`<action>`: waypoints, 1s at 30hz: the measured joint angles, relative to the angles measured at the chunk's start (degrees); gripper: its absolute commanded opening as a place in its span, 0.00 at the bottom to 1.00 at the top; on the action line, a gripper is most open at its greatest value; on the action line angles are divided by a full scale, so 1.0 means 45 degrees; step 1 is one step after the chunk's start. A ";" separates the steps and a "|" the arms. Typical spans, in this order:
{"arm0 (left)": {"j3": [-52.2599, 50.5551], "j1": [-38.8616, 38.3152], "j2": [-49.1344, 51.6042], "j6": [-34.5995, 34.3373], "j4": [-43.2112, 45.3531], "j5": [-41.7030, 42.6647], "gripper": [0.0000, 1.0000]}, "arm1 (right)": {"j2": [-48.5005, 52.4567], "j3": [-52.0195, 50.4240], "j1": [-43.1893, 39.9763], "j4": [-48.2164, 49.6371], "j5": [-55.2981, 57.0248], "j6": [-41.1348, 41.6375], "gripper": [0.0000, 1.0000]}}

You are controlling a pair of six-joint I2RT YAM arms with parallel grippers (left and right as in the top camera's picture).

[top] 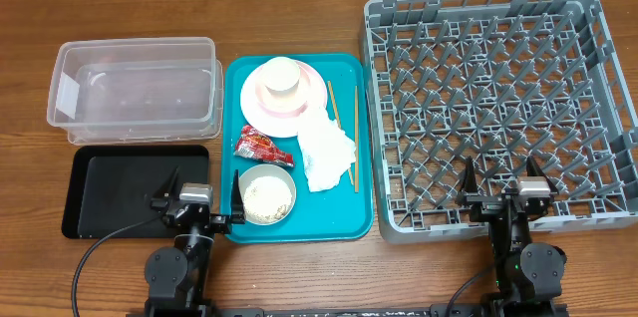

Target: Sort waste into correct bins and load items into the dishwasher

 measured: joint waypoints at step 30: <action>0.0000 0.0000 0.0000 0.0000 0.0000 0.0000 1.00 | 0.0000 0.0000 0.0000 0.0005 0.0005 0.0000 1.00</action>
